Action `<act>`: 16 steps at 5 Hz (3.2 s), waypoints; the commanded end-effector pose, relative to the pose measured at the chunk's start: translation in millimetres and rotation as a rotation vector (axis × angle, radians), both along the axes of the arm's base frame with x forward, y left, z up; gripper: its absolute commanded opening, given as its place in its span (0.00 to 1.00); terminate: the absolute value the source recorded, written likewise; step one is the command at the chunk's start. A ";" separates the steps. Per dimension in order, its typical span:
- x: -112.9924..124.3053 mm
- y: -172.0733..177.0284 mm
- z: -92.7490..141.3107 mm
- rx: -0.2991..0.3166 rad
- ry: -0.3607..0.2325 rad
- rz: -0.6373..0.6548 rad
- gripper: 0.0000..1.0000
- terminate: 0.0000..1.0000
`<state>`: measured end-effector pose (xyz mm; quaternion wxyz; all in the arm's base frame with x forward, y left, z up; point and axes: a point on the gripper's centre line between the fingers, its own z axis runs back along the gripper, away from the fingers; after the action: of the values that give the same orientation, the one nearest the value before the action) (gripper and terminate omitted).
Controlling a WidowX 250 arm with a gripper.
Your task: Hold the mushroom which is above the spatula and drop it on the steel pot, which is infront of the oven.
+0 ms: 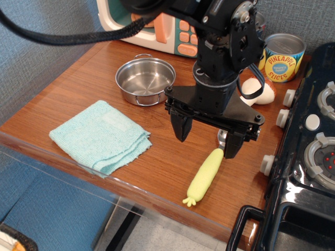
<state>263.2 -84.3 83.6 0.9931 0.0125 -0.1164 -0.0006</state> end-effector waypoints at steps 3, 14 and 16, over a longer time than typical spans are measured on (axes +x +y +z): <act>88.0 6.0 6.5 -0.057 -0.032 0.060 1.00 0.00; 103.6 114.5 15.4 -0.010 -0.030 0.223 0.00 0.00; 102.0 142.0 11.1 0.000 -0.007 0.275 0.00 0.00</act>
<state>363.6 55.8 73.0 0.9865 0.0250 -0.0871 0.1362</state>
